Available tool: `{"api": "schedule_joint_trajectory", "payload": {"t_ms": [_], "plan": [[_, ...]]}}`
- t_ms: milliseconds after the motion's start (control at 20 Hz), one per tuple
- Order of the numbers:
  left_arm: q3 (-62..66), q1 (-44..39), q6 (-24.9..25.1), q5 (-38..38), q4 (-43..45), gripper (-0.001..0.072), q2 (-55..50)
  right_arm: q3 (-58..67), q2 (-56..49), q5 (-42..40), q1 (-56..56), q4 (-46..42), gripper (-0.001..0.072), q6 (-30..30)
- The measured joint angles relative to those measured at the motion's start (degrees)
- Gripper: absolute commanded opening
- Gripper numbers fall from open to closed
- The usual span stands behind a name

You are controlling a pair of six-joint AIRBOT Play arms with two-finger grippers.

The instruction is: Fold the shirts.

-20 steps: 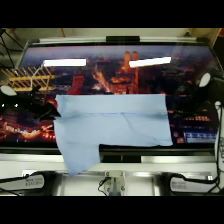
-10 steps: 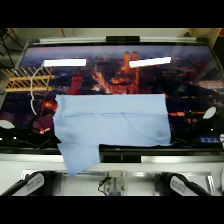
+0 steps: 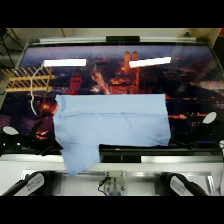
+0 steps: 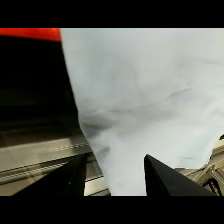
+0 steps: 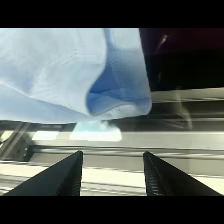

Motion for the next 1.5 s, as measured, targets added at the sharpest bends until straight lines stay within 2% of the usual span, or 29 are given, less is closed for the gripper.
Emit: {"api": "schedule_joint_trajectory", "payload": {"t_ms": [300,500,600,750,800,850,900,1050,1100,1150,1350,1450,1500], "plan": [[-0.2,-0.4,0.0,0.9,1.2,0.0418,-0.7,-2.5,1.2,-2.3,0.0,-0.4,0.0515,0.8],[-0.1,-4.0,-1.1,1.8,1.0,0.0412,-2.8,-3.5,1.4,-3.7,0.0,0.0,0.0515,1.1],[0.0,-6.4,-2.4,3.1,0.7,0.0369,-3.7,-3.7,1.4,-4.0,0.0,0.1,0.0515,1.2],[-0.1,-9.5,-3.5,5.3,0.7,0.0118,-4.6,-3.8,1.4,-4.6,0.0,0.0,0.0516,1.6],[-0.1,-10.2,-3.6,6.1,0.8,0.0037,-4.7,-3.8,1.4,-4.9,0.0,0.0,0.0615,1.7],[-0.1,-10.9,-3.8,6.4,0.7,0.0042,-4.8,-4.0,1.4,-5.2,0.0,0.1,0.0662,1.9],[-0.2,-11.4,-4.1,6.5,0.5,0.0042,-4.9,-4.3,1.4,-5.5,0.0,0.2,0.066,1.9],[-0.2,-12.2,-4.3,6.6,0.5,0.0042,-5.0,-5.7,1.4,-7.4,0.0,1.0,0.0641,2.2],[-0.2,-12.4,-4.5,6.7,0.6,0.0041,-5.0,-6.2,1.4,-8.5,0.0,1.2,0.0581,2.2],[-0.2,-12.4,-4.5,6.7,0.7,0.0041,-5.1,-6.4,1.4,-9.5,0.0,1.3,0.0554,2.3],[-0.2,-12.6,-4.7,6.7,0.9,0.0041,-5.1,-7.0,1.4,-12.5,0.0,1.8,0.0553,3.7],[-0.2,-12.7,-4.7,6.7,1.0,0.0041,-5.1,-7.1,1.5,-14.6,0.0,1.8,0.037,4.3],[-0.2,-12.7,-4.7,6.7,1.0,0.0041,-5.1,-7.1,1.4,-16.3,-0.1,1.9,0.0366,4.9]]}}
